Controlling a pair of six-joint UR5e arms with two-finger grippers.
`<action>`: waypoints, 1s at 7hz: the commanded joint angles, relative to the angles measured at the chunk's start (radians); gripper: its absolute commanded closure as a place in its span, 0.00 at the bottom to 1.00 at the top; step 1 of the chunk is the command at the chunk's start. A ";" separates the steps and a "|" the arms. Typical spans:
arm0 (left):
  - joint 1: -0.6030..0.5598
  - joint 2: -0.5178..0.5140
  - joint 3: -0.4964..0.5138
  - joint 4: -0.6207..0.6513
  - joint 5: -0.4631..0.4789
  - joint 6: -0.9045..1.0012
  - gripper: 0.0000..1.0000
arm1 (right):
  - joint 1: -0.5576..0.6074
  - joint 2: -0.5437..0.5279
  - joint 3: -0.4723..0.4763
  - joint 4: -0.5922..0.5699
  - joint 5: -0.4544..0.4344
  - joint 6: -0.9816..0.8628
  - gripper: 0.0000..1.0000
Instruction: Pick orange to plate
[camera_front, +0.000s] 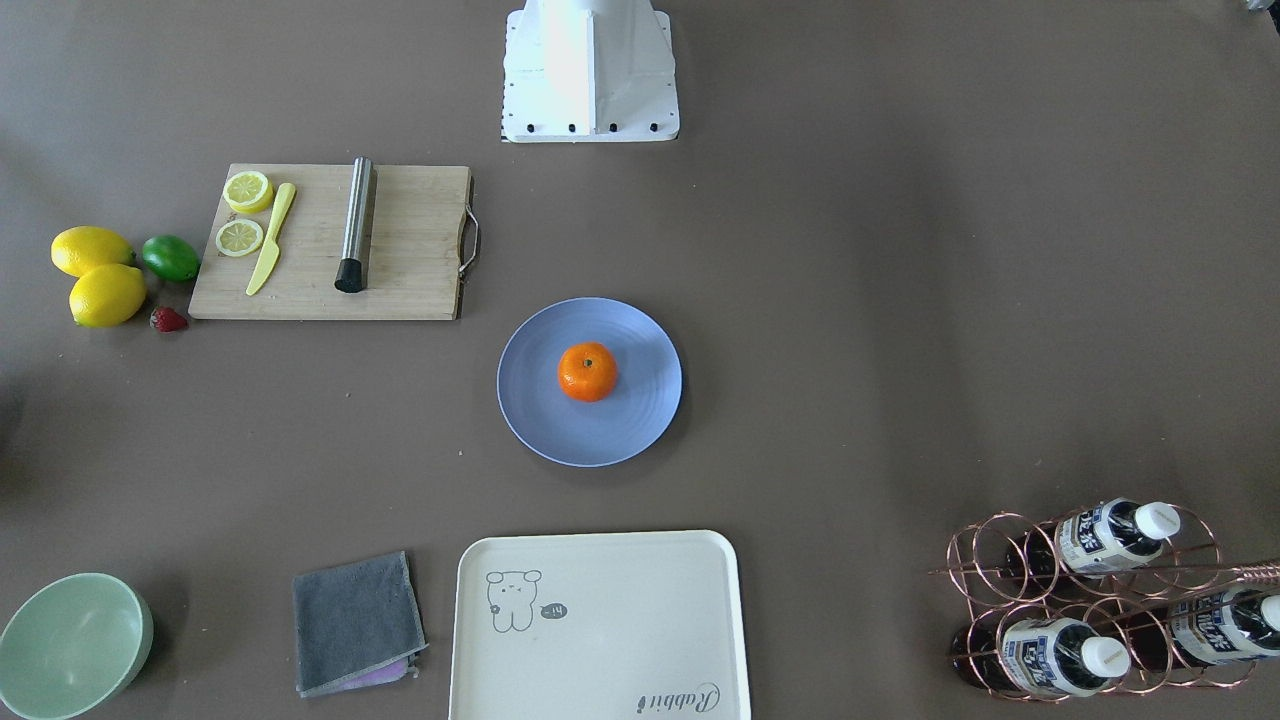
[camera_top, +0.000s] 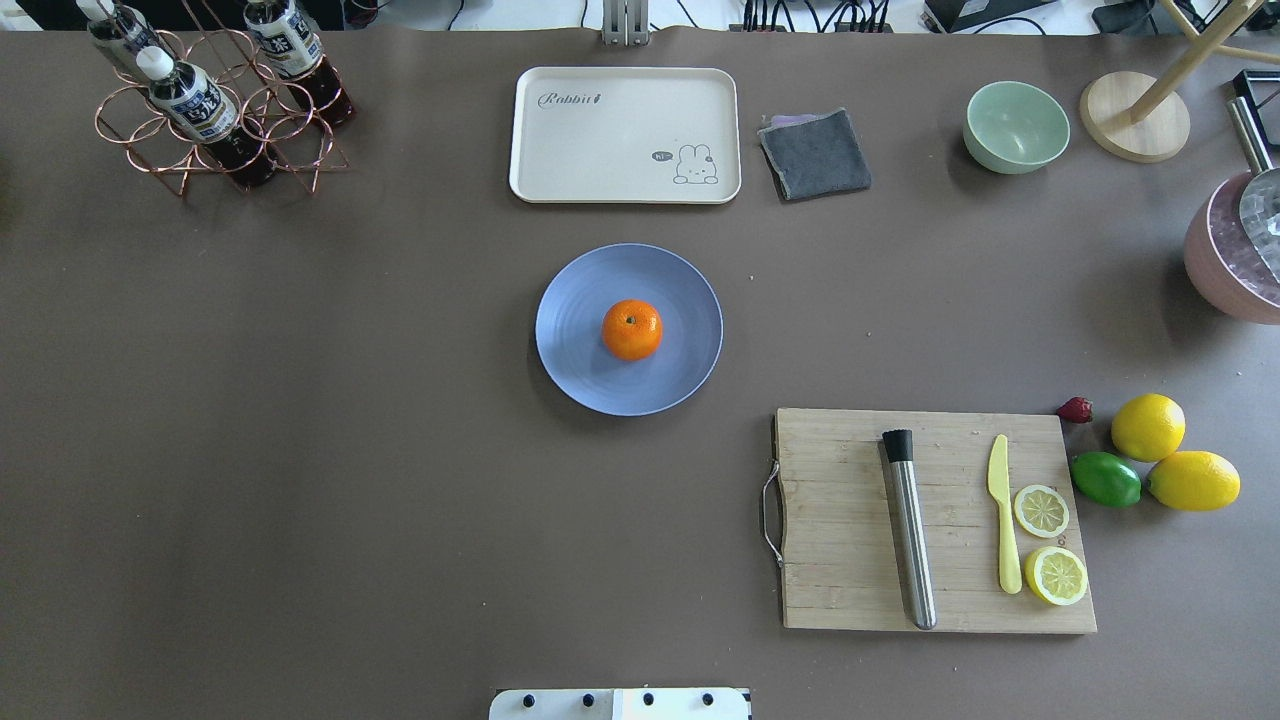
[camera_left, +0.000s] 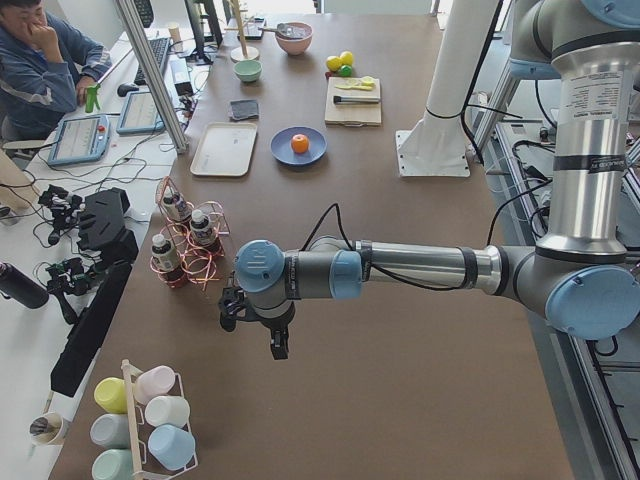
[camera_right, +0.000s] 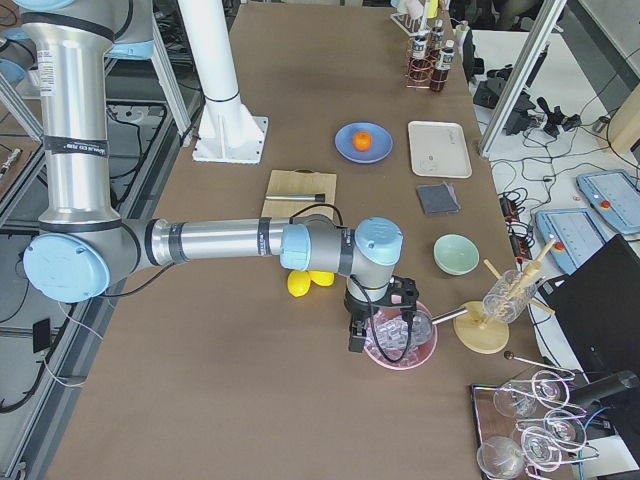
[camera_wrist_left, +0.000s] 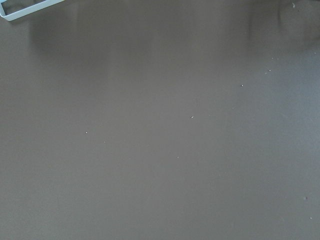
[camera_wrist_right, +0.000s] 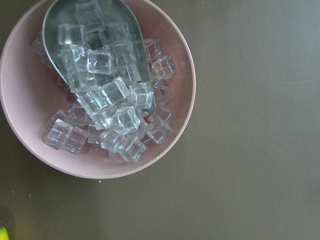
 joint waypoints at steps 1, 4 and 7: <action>0.000 0.000 -0.002 0.000 0.000 0.000 0.02 | 0.001 -0.001 0.000 0.000 0.005 -0.001 0.00; 0.000 0.000 0.000 0.000 0.000 0.000 0.02 | 0.001 -0.004 0.002 0.002 0.041 -0.001 0.00; 0.000 0.000 0.000 0.000 0.000 0.000 0.02 | 0.001 -0.004 0.003 0.002 0.042 -0.002 0.00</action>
